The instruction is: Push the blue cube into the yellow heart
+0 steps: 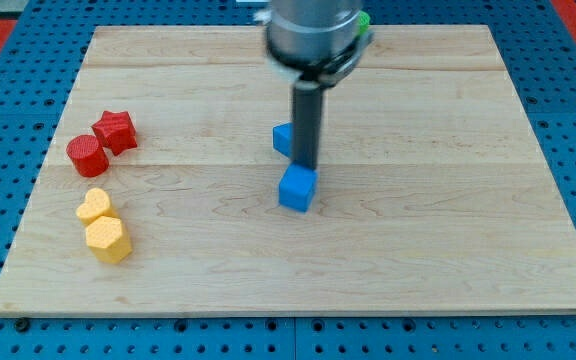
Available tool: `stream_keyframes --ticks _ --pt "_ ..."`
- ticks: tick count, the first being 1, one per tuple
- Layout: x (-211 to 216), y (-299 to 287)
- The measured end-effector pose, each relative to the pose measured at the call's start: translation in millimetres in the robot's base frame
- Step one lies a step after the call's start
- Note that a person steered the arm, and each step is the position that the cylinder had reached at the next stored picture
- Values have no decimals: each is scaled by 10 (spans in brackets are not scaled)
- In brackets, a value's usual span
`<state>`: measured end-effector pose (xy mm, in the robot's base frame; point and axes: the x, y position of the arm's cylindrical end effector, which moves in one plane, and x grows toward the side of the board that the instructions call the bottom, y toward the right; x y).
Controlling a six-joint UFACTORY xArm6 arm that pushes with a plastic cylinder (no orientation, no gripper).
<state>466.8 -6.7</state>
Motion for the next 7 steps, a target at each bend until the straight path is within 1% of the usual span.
stream_keyframes --ticks 1,2,3,4,5,6,7 --pt "137 -35" --pt "170 582" --pt "565 453" --pt "797 -534" --pt "712 -284" --pt "507 458" --pt "379 -139"
